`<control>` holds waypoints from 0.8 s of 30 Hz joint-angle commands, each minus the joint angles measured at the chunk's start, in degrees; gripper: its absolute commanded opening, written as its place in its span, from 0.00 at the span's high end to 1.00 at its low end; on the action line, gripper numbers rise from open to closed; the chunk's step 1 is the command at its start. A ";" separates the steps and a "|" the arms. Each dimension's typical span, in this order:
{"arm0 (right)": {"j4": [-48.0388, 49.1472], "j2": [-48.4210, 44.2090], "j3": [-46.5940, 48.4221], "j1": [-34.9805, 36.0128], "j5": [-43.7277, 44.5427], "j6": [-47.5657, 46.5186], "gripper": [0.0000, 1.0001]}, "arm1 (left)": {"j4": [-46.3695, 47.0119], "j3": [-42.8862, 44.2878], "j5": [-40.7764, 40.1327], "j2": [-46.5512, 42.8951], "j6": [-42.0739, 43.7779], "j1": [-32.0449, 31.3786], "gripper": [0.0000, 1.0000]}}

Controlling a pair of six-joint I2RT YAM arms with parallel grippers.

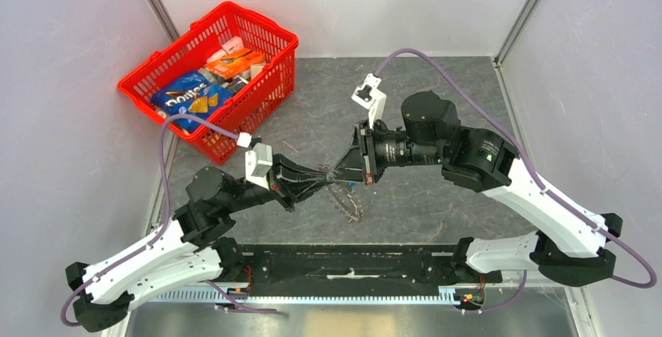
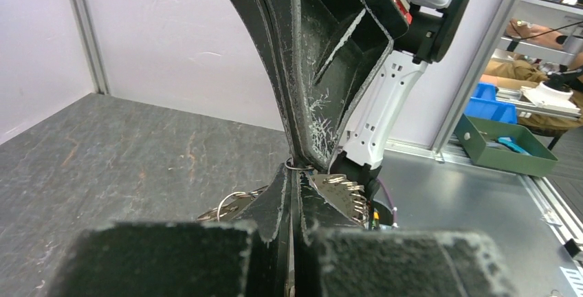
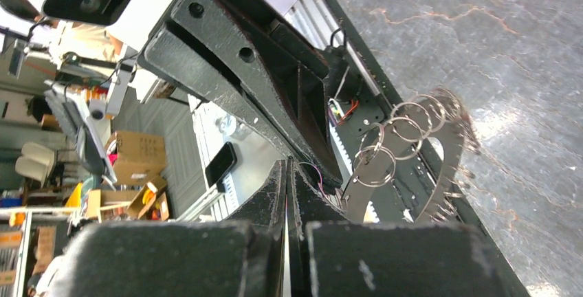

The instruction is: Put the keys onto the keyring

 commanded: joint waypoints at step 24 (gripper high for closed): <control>8.68 3.67 0.16 0.88 9.94 13.80 1.00 | 30.71 -9.70 -8.30 1.50 10.98 0.11 0.98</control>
